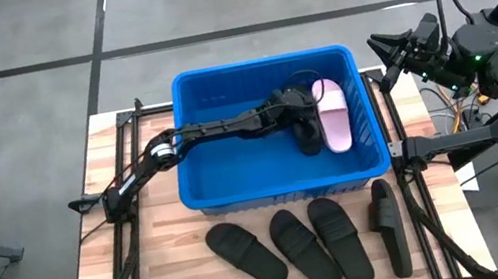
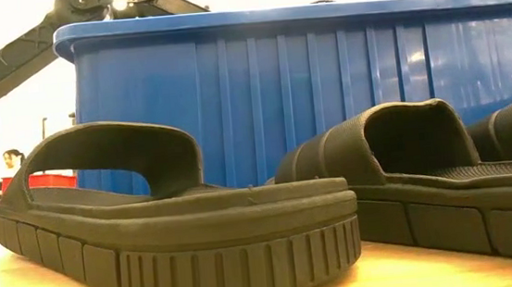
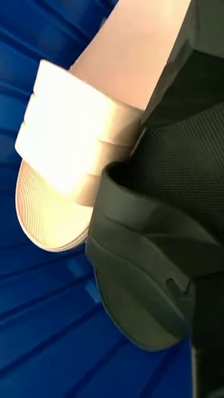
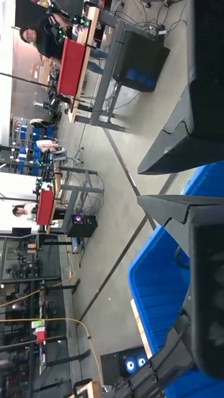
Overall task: Pick and place slides into bin
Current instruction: Put the black slide into the blue bin
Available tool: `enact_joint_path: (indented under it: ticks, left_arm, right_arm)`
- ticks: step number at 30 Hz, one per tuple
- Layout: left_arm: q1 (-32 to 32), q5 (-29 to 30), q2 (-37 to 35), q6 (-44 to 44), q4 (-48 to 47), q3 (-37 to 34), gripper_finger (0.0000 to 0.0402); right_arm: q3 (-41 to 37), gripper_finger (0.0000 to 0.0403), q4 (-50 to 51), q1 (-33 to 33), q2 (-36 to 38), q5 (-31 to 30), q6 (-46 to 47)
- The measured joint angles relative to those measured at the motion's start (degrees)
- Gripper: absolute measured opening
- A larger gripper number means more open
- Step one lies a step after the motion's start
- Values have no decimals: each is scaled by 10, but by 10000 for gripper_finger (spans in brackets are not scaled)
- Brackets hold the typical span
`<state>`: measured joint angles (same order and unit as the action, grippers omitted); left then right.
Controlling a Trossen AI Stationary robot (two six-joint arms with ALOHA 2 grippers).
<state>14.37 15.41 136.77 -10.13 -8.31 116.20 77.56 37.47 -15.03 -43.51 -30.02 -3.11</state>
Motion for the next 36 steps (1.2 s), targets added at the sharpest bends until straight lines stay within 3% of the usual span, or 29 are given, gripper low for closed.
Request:
enact_joint_path:
  ticks: [8,25,36]
  left_arm:
    - [-1,-5,-3,-1,-3,15,298]
    - [-3,-28,-59,1,-18,19,299]
    - [-5,-118,-130,-1,-7,19,300]
  right_arm:
    - [0,54,0,0,0,0,-6]
    - [0,54,0,0,11,0,-6]
    - [0,54,-2,0,20,0,-34]
